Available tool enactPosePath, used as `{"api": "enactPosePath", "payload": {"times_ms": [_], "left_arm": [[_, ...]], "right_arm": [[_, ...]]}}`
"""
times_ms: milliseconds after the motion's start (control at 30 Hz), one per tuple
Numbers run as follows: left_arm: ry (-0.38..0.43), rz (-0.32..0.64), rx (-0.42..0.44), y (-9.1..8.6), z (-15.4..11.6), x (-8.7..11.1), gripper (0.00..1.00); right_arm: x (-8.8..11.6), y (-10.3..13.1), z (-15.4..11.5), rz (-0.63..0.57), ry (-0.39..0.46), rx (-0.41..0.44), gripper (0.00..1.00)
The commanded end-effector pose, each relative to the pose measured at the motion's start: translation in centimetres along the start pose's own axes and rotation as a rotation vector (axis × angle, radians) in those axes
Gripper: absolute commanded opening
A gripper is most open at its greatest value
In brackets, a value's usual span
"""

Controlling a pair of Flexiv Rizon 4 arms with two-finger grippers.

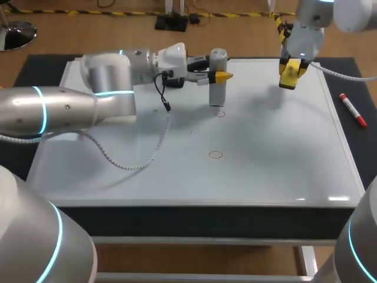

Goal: Pick up the inspection probe, press it on each red-marked spot on the whiteboard one by one, put down the probe, pick up the eraser, and wipe off all the red marks.

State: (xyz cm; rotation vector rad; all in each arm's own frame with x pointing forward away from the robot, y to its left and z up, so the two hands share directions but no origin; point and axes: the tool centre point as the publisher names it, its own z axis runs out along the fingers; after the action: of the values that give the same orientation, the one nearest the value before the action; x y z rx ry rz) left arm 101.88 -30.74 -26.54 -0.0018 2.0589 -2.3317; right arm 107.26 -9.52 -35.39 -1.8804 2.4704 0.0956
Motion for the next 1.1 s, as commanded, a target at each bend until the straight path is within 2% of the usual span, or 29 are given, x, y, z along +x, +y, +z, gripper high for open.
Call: {"api": "enactPosePath", "payload": {"times_ms": [33, 367, 1100], "left_arm": [[0.008, -0.002, 0.016, 0.8, 0.3, -0.2, 0.00], [0.012, -0.018, 0.023, 1.9, 0.2, 0.2, 0.00], [0.020, -0.033, 0.015, 2.5, 0.1, 0.7, 0.00]], "right_arm": [[0.0, -0.1, -0.1, -0.003, 0.003, -0.002, 0.00], [0.0, -0.1, -0.1, -0.003, 0.003, -0.002, 0.00], [0.0, -0.1, -0.1, -0.003, 0.003, -0.002, 0.00]]}}
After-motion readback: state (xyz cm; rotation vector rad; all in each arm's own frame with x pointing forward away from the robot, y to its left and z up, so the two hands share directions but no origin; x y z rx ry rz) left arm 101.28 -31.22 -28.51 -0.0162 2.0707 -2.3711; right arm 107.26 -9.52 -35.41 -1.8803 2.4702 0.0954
